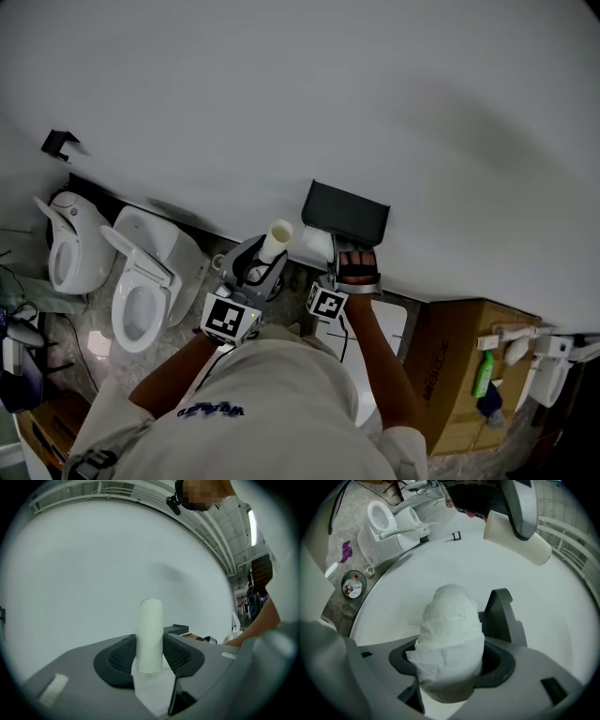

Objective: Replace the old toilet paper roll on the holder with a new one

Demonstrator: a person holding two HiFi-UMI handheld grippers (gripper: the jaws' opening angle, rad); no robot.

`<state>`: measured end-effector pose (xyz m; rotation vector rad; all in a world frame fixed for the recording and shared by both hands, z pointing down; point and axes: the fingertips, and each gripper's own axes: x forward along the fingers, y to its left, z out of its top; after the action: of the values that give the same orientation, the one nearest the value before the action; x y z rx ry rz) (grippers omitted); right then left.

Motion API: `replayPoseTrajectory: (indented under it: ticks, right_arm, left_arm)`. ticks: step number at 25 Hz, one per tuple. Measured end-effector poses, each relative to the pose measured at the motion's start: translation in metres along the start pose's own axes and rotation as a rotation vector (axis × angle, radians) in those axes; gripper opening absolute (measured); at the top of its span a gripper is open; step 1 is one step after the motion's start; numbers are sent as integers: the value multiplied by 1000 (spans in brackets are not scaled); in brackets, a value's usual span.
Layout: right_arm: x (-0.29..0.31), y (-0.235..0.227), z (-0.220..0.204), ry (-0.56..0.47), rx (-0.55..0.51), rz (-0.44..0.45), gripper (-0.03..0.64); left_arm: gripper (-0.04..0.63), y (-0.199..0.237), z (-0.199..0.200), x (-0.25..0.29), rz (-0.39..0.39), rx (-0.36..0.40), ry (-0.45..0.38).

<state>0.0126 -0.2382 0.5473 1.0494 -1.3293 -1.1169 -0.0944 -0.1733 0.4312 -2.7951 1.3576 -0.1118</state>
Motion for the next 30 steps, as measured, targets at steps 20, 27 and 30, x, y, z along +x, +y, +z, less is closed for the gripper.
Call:
replayPoseTrajectory:
  ticks: [20,27,30]
  right_arm:
    - [-28,-2,3,9,209,33,419]
    - [-44,6,9,18,252,67,413]
    - [-55,6,8,22,296,79,413]
  left_arm:
    - [179,-11,-5,-8,-7,0,24]
    - [179,-19,-1,-10,-29,6,21]
    - [179,-21,4,-9,-34,6,12]
